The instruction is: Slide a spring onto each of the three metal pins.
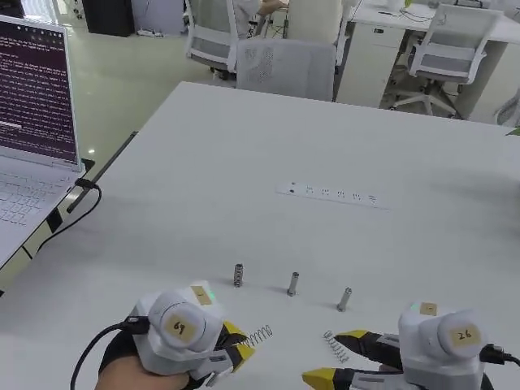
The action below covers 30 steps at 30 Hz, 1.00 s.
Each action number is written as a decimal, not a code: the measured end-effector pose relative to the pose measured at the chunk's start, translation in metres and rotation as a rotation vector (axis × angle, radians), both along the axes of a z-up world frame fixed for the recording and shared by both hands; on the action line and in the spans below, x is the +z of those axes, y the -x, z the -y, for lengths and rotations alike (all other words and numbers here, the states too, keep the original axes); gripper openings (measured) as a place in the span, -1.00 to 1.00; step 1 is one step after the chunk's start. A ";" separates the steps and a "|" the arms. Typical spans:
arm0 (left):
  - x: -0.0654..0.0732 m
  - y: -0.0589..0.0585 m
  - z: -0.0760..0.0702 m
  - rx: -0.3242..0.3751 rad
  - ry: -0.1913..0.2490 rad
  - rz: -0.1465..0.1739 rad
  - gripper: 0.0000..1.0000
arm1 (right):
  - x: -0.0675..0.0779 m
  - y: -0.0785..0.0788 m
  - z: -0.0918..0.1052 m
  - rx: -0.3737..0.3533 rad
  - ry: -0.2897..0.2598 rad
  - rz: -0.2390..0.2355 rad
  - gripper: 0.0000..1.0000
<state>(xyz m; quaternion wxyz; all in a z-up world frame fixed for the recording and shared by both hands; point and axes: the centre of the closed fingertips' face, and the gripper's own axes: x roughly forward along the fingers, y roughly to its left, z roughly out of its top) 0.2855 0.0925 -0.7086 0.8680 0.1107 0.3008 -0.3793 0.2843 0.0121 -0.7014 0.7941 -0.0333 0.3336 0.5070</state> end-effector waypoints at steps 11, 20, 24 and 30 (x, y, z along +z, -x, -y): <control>0.005 0.006 0.015 -0.040 0.008 0.009 -0.96 | 0.002 0.003 -0.013 0.033 -0.027 -0.014 0.01; 0.009 0.012 0.033 -0.089 0.015 0.020 -0.96 | 0.006 0.003 -0.021 0.052 -0.057 -0.018 -0.12; 0.010 0.014 0.038 -0.109 0.014 0.024 -0.96 | 0.008 0.005 -0.024 0.061 -0.076 -0.025 -0.19; 0.011 0.019 0.043 -0.139 0.008 0.034 -0.96 | 0.010 0.009 -0.027 0.083 -0.103 -0.047 -0.32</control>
